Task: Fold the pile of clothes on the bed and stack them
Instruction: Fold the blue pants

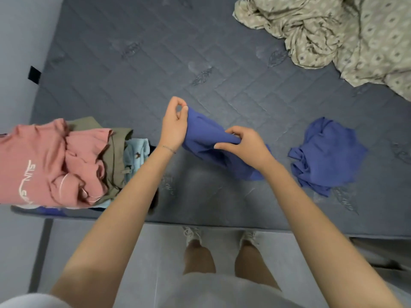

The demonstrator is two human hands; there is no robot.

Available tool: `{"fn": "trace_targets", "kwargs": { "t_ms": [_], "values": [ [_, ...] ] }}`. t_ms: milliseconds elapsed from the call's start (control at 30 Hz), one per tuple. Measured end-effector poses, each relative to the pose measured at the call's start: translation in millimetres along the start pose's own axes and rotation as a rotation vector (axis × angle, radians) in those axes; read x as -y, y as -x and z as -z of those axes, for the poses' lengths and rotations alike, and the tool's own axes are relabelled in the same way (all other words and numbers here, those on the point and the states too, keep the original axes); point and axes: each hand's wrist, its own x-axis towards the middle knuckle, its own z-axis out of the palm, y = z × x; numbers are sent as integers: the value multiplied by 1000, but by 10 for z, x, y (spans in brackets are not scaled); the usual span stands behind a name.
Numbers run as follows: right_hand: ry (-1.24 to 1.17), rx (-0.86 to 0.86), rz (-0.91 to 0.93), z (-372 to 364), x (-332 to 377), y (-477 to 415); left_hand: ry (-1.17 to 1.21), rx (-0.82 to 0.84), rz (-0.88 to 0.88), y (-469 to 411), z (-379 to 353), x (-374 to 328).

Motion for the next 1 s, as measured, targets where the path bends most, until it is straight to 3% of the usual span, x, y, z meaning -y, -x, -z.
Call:
{"fn": "trace_targets", "kwargs": {
  "t_ms": [133,333,433,600,667,833,1000],
  "values": [
    [-35,-160,13,-168,212,-98,60,60,-58,-144,319,13],
    [149,-367,17,-318,-67,-228,1,106,-6,-133,133,346],
    [264,-318,-13,-462,-454,-238,-109,128,69,-48,-6,710],
    [307,-107,-171,-725,-1256,-161,-407,386,296,106,-307,1431],
    [286,-28,-214,-762,-1539,-154,-459,409,335,156,-448,1638],
    [449,26,-236,-701,-2094,-226,-524,375,236,243,-852,1977],
    [442,-1,-382,-606,-2557,-436,-707,444,219,265,-1315,2168]
  ]
}}
